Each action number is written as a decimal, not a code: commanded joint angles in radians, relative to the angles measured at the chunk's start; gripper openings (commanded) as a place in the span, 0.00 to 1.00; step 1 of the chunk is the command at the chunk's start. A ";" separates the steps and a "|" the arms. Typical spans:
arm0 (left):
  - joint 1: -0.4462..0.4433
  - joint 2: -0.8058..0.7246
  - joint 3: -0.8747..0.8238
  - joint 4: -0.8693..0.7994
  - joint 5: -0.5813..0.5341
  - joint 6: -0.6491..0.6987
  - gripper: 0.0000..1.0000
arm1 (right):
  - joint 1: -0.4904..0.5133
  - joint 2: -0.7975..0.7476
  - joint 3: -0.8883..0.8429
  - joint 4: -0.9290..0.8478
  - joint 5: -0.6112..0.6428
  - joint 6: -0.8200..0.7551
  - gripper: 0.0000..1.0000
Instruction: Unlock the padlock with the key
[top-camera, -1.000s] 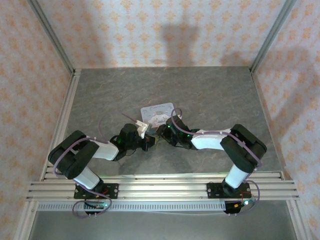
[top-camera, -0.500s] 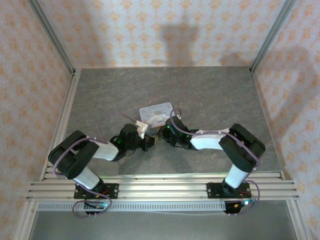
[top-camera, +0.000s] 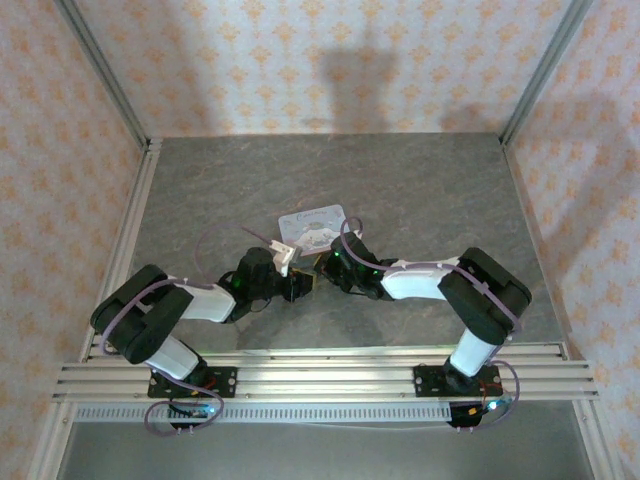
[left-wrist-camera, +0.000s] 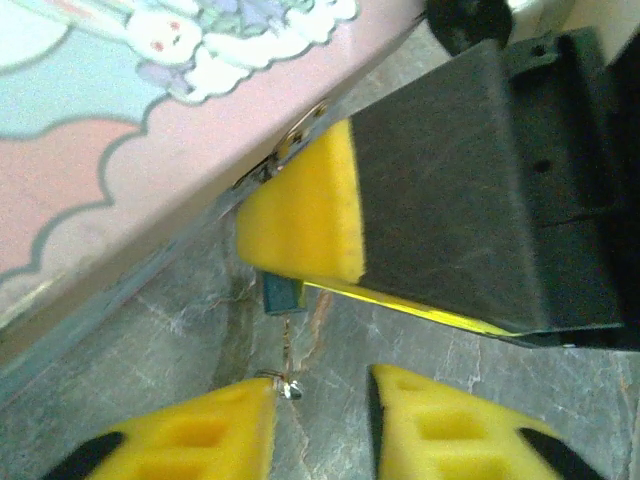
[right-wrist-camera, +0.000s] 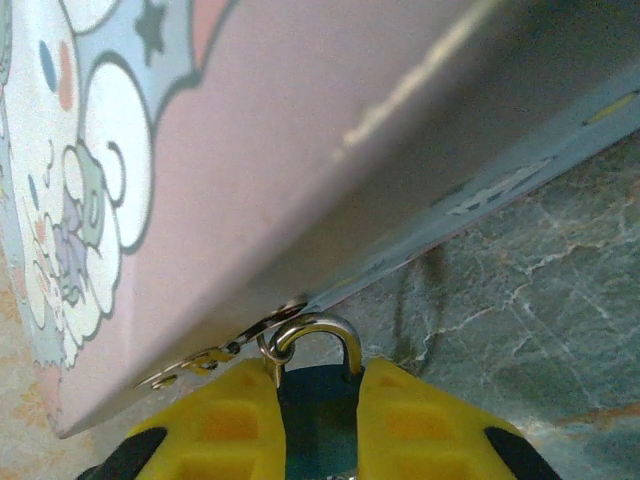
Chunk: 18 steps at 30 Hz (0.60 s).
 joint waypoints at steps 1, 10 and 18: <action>-0.007 -0.056 -0.016 -0.020 -0.037 -0.003 0.41 | 0.010 -0.030 -0.006 -0.050 0.017 -0.002 0.00; 0.011 -0.110 -0.027 -0.089 -0.012 -0.041 0.43 | 0.009 -0.040 0.036 -0.121 0.017 -0.005 0.00; 0.010 -0.062 -0.024 -0.049 0.012 -0.044 0.38 | 0.010 -0.063 0.054 -0.151 0.011 0.010 0.00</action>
